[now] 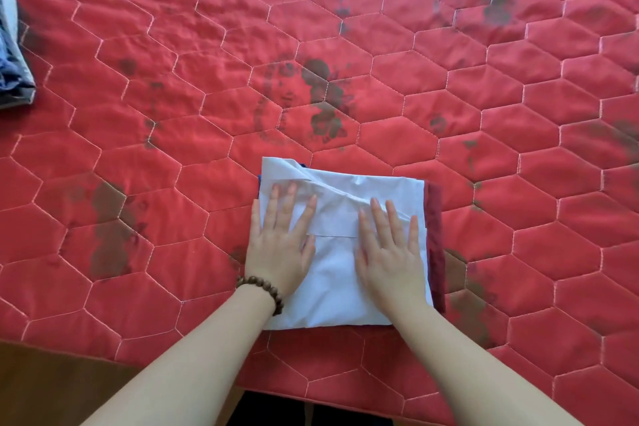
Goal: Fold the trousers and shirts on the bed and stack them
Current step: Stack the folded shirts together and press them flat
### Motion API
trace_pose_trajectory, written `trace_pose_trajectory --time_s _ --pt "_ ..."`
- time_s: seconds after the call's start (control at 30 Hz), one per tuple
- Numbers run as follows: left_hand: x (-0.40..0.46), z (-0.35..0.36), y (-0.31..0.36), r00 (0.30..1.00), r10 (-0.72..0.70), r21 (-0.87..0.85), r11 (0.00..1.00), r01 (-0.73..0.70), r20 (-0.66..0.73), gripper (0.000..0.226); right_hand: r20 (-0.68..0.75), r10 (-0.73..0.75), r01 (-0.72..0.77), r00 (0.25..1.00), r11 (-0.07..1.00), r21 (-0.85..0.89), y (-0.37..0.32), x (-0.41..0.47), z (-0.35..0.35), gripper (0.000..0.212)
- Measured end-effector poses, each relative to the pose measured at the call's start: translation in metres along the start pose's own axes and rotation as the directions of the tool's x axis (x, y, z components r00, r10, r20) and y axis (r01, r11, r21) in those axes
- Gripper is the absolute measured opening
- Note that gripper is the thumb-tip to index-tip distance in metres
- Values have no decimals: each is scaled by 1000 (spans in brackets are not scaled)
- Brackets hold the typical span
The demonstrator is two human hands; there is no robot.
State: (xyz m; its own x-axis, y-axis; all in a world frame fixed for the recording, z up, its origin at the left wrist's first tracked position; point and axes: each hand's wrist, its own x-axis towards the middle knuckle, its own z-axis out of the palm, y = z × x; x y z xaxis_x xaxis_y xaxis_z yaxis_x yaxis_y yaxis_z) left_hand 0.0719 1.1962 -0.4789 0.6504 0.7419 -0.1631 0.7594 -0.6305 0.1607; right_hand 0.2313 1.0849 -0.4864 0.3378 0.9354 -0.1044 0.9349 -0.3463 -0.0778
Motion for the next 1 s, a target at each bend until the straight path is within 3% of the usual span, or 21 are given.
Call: trace_pose_trajectory --time_s 0.1,0.2,0.43,0.5,0.57,0.67,0.83,1.0 --pt "2 21 -5 995 -23 41 999 20 93 61 112 199 -199 974 980 -14 13 -8 15 59" --pt "4 31 -7 996 -39 -15 999 40 85 63 104 323 -325 941 946 6 18 -10 22 59" --pt "8 26 -12 984 -48 -103 992 66 170 64 244 258 -289 935 952 101 27 -6 17 59" --pt "3 18 -15 988 -64 -157 984 86 144 64 219 223 -265 950 946 187 33 -8 6 64" --pt "-6 9 -19 979 -194 -272 940 206 70 65 167 297 -332 940 909 252 44 -12 -7 74" --pt "-21 2 -24 932 -340 -404 840 363 129 71 308 435 -520 846 801 296 55 -16 -21 86" --pt "-28 4 -24 910 -317 -597 687 414 267 78 403 430 -581 808 694 425 51 -16 -22 88" --pt "-25 1 -31 934 -232 -532 772 347 272 76 433 326 -505 840 761 407 48 -18 -17 78"
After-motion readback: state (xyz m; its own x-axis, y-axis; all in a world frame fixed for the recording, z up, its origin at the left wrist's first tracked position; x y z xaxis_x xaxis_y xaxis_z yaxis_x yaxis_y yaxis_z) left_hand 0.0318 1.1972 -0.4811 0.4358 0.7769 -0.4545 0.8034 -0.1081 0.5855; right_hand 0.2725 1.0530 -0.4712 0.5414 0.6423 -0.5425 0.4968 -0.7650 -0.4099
